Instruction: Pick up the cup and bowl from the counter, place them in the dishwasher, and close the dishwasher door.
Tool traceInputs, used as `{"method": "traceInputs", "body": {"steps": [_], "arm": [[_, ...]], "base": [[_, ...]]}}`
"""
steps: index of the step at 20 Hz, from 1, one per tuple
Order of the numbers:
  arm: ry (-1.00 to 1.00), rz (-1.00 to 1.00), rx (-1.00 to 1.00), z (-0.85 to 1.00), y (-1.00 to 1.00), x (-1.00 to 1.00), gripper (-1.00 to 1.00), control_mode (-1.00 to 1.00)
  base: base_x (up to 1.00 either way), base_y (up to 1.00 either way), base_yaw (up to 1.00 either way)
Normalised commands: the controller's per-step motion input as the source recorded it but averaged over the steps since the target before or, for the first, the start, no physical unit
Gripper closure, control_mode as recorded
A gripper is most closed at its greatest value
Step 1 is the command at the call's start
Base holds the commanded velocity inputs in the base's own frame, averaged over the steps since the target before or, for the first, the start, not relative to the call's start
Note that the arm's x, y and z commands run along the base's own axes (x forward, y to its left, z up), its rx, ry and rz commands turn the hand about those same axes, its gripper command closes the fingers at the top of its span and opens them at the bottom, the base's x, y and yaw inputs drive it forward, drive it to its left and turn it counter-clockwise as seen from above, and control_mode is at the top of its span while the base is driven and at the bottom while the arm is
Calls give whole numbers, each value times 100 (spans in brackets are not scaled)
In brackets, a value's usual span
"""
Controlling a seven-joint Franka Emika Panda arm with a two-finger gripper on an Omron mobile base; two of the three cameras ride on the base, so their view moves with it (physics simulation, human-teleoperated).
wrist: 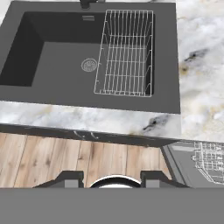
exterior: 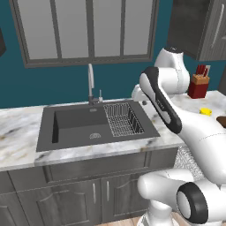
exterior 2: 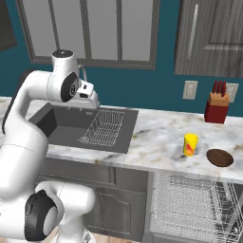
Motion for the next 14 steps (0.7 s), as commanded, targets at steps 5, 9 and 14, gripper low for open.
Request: {"method": "traceInputs", "body": {"steps": [5, 9, 14], "arm": [[0, 0, -2, 0, -4, 0, -100, -100], [0, 0, -7, -7, -11, -2, -100, -100], [0, 0, -14, -18, -8, -19, -100, -100]], "base": [[0, 0, 0], [0, 0, 0], [0, 0, 0]]}}
